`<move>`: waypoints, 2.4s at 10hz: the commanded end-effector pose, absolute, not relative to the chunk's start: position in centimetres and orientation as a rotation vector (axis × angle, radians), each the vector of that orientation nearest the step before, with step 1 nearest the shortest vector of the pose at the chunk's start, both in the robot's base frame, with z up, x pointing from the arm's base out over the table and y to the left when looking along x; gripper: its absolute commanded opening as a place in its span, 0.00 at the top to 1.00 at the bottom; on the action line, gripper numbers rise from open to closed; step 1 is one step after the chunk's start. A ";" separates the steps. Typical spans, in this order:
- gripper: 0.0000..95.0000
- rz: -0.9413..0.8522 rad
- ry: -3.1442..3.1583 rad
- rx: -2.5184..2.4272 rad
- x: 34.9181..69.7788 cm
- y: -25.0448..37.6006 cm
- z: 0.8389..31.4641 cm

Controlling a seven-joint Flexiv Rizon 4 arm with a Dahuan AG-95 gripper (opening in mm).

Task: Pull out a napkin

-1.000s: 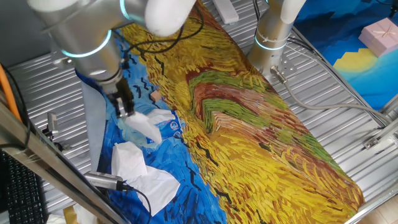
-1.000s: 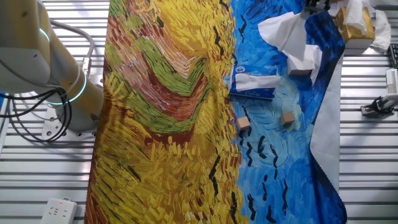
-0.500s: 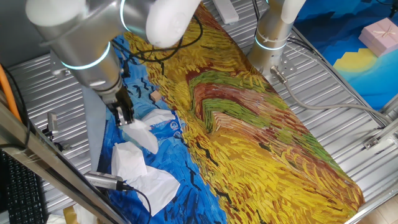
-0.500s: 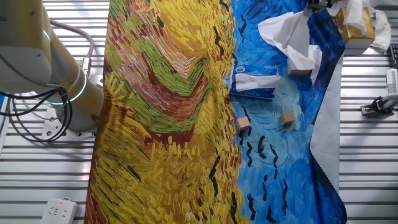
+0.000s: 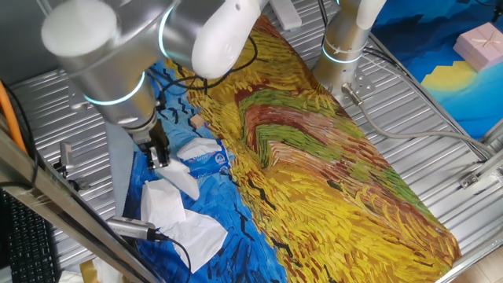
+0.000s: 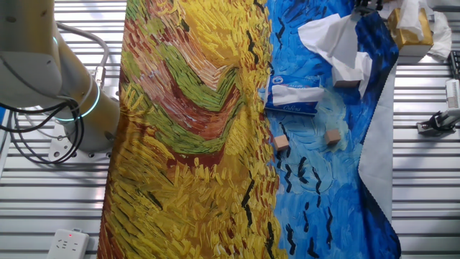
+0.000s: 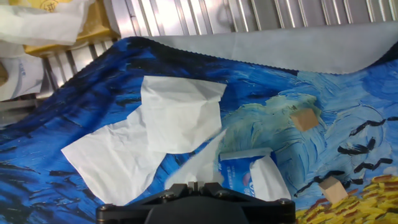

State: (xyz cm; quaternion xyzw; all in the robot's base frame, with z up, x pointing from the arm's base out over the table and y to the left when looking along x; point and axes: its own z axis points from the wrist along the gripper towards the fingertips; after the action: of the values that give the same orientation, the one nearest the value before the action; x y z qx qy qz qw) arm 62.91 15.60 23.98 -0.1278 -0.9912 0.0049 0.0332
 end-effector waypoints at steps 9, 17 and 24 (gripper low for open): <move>1.00 0.016 -3.057 -0.380 63.1 15.5 23.8; 0.20 0.012 -3.065 -0.310 63.0 15.5 23.8; 0.20 0.014 -3.065 -0.313 63.0 15.5 23.7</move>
State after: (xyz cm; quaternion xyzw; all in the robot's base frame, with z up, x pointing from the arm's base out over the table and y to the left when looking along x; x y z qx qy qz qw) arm 63.01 15.50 23.72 -0.1041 -0.9941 0.0032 0.0311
